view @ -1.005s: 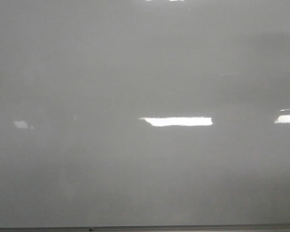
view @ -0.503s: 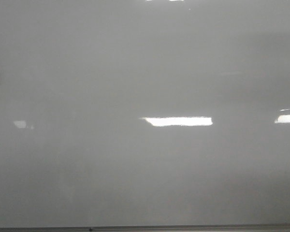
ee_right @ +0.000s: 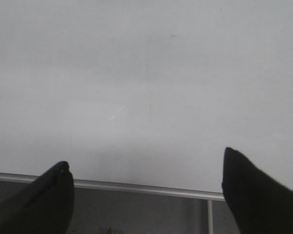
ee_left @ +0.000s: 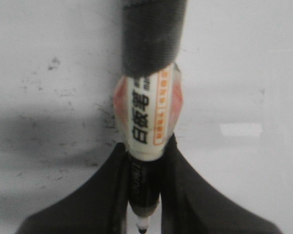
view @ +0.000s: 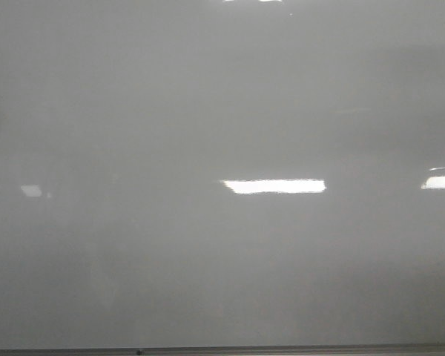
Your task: Write number 7 on whiteboard
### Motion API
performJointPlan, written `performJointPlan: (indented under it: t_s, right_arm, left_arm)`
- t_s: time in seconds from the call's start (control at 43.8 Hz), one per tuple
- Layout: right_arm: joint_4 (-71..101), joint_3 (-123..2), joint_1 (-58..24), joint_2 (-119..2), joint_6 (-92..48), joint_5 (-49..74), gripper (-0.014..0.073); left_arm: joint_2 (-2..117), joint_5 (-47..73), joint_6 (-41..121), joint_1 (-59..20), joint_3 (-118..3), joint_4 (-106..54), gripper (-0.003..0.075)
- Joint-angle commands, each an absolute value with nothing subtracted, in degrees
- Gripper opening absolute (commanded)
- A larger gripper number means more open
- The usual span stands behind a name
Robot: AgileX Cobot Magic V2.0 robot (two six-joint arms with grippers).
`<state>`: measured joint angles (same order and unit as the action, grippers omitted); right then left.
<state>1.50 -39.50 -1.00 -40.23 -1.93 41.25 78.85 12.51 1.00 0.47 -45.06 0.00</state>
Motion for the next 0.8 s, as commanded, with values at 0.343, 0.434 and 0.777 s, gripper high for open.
performJointPlan:
  t_s: [0.343, 0.434, 0.777]
  right_arm:
    - [1.71, -49.3, -0.76, -41.08, -2.41, 45.45, 0.0634]
    - [1.79, -50.38, -1.72, -42.7, -3.05, 47.29, 0.0634]
    - [7.41, -53.61, -10.02, -51.34, -17.31, 51.92, 0.0634]
  left_arm:
    - [65.12, 49.99, 15.65, -5.59, -61.44, -5.62, -0.002]
    - [65.75, 54.29, 23.05, -8.97, -63.47, -10.71, -0.002]
    - [73.27, 55.89, 38.71, -26.75, -64.68, -15.31, -0.002]
